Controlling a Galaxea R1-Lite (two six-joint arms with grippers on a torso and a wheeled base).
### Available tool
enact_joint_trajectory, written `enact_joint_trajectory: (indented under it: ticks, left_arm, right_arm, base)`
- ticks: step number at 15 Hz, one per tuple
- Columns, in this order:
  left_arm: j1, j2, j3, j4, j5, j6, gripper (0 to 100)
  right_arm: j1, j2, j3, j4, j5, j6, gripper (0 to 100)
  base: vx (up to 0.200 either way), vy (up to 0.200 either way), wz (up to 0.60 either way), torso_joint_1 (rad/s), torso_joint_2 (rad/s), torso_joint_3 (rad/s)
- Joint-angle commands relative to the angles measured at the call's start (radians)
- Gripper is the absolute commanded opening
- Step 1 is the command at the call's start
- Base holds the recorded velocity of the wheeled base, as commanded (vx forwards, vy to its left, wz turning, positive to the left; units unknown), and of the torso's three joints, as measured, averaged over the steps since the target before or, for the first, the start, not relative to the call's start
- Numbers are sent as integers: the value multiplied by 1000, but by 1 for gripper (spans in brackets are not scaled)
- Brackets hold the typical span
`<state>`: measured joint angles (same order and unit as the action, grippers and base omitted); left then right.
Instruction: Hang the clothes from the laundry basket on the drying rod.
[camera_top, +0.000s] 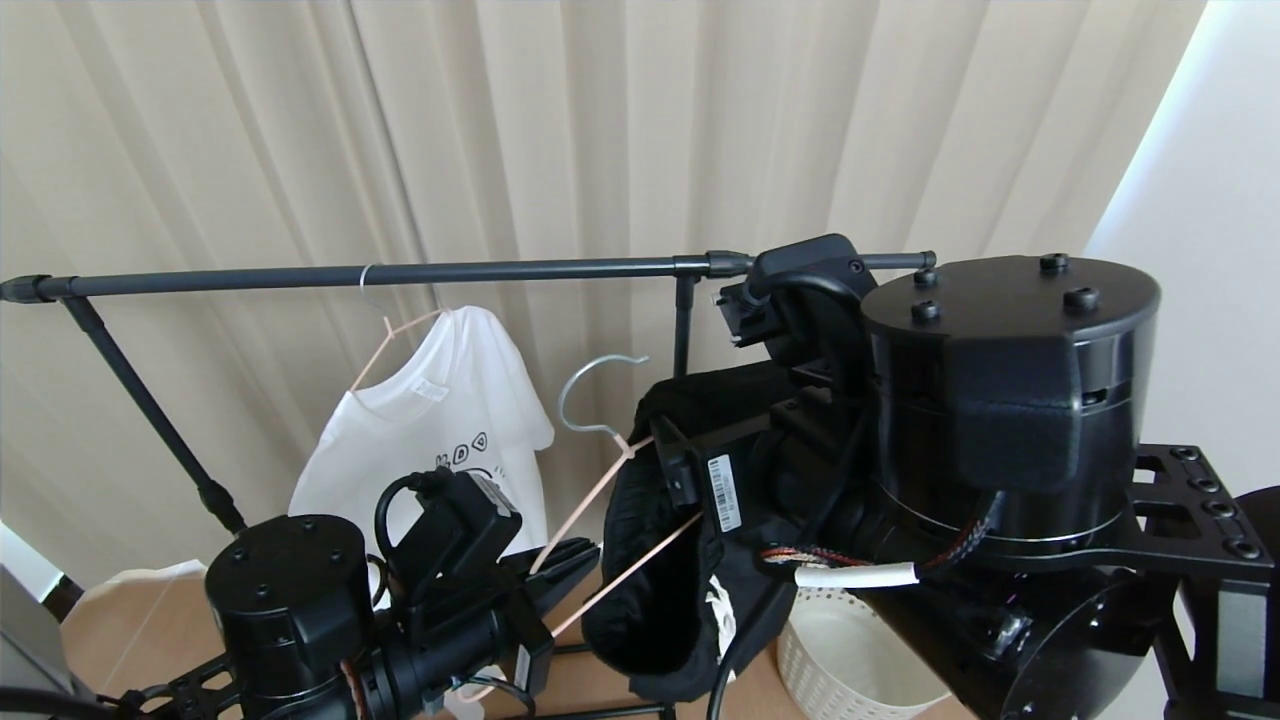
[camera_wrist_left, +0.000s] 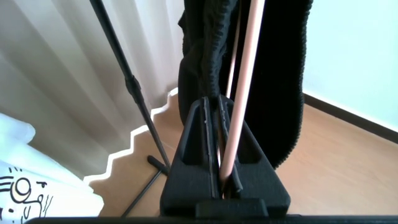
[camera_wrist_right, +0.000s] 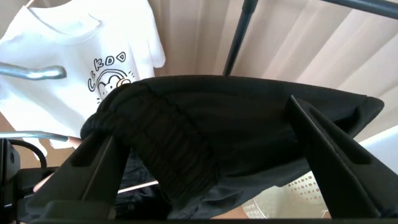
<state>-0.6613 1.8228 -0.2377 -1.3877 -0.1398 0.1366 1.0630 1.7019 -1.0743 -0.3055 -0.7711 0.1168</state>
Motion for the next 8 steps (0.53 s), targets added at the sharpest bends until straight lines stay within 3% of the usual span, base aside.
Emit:
enact_joint_trajectory:
  ticks: [1,8]
  left_arm:
    - [11,4,-2,-1,0,0,0]
    - [17,32,-15,-14,-4,-26,0]
  right_arm:
    - [0,-2,0,0,-1,1,100]
    - [2,-41,43,0,1,0,100]
  base:
    - [0,0,0,0,0,0]
    - [0,0,0,0,0,0]
